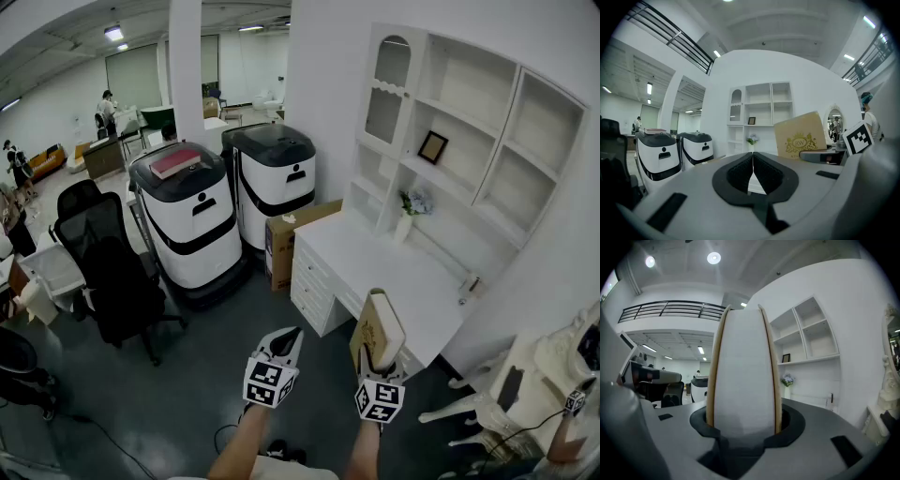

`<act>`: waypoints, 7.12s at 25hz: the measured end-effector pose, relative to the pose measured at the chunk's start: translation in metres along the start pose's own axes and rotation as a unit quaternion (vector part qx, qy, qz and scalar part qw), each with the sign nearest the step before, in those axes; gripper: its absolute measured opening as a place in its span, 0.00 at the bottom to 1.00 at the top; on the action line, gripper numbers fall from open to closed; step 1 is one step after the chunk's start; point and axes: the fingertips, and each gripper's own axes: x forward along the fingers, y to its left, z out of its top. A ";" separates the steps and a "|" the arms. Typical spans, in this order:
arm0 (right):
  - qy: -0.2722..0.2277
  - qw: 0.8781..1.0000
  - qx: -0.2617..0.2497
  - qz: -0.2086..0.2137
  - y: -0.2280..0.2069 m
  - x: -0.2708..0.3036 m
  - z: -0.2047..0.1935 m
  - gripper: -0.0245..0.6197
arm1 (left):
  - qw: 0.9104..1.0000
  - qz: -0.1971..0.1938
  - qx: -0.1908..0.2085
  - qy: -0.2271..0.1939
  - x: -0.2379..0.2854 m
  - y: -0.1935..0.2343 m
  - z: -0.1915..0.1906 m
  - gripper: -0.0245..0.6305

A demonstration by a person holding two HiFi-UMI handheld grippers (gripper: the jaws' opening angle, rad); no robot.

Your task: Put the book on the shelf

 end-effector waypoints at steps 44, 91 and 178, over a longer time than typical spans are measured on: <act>-0.023 0.996 0.038 -0.080 -0.029 0.256 0.007 0.41 | 1.000 -0.014 -0.007 -0.007 0.203 0.234 0.010 0.07; -0.051 0.981 0.040 -0.182 -0.144 0.640 0.086 0.41 | 0.987 -0.160 0.019 -0.019 0.627 0.364 0.090 0.07; -0.086 0.911 0.081 -0.394 -0.251 0.813 0.101 0.41 | 0.905 -0.424 0.040 0.009 0.895 0.329 0.084 0.07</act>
